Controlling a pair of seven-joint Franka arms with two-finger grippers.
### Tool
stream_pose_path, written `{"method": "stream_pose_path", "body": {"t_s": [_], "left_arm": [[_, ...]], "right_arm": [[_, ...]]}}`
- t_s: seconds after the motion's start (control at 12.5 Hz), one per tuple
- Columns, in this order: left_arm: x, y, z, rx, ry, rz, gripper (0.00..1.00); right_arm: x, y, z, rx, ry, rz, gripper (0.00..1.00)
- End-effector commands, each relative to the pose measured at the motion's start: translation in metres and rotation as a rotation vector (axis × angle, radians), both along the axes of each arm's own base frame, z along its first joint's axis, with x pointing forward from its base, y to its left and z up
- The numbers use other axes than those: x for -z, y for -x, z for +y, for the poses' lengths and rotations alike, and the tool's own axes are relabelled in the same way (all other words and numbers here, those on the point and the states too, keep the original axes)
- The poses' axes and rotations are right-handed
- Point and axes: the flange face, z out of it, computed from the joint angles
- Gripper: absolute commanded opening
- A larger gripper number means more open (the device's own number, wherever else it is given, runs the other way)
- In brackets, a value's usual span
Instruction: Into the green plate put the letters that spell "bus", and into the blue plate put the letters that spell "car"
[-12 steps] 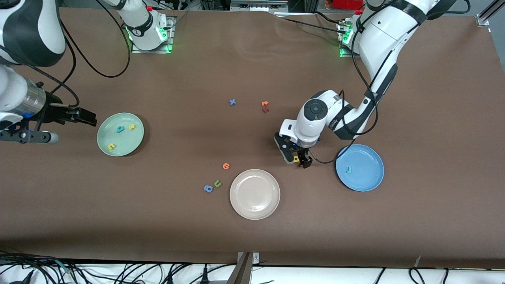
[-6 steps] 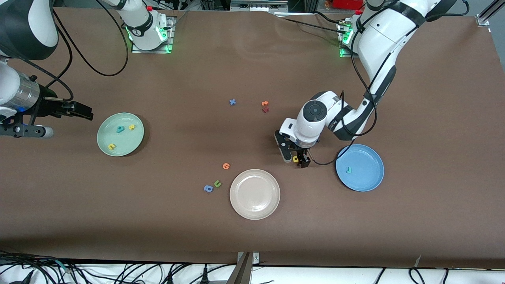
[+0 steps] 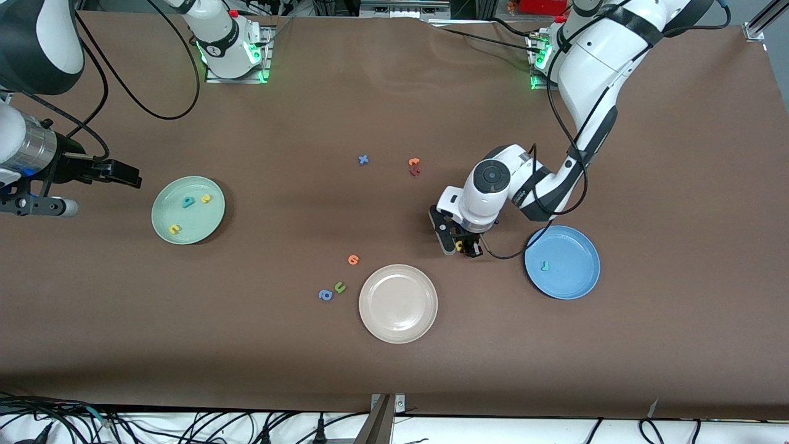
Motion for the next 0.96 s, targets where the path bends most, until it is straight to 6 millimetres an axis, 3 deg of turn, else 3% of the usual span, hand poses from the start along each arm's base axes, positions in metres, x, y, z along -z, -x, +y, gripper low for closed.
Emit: {"method": "stream_pose_path", "body": {"t_s": [0.0, 0.32, 0.4, 0.48, 0.56, 0.72, 0.8, 0.88], "left_arm": [[-0.007, -0.011, 0.012, 0.007, -0.011, -0.028, 0.12], [-0.058, -0.038, 0.066, -0.093, -0.073, -0.031, 0.12], [-0.065, -0.045, 0.089, -0.135, -0.094, -0.016, 0.13], [-0.064, -0.048, 0.108, -0.161, -0.114, 0.006, 0.13], [-0.063, -0.056, 0.14, -0.199, -0.123, 0.021, 0.13], [-0.065, -0.064, 0.18, -0.217, -0.119, 0.035, 0.19], [-0.066, -0.064, 0.192, -0.216, -0.121, 0.049, 0.24], [-0.063, -0.063, 0.202, -0.214, -0.127, 0.067, 0.65]], "right_arm": [[-0.007, 0.012, 0.007, -0.004, 0.01, -0.026, 0.99], [-0.008, 0.013, 0.007, -0.009, 0.014, -0.015, 1.0], [-0.007, 0.013, 0.006, -0.009, 0.014, -0.012, 1.0], [-0.007, 0.013, 0.006, -0.01, 0.016, -0.012, 1.0], [-0.007, 0.013, 0.005, -0.012, 0.028, -0.013, 1.0], [-0.008, 0.013, 0.004, -0.017, 0.04, -0.013, 1.0], [-0.007, 0.013, 0.003, -0.017, 0.041, -0.012, 1.0], [-0.007, 0.013, 0.001, -0.014, 0.042, -0.01, 1.0]]}}
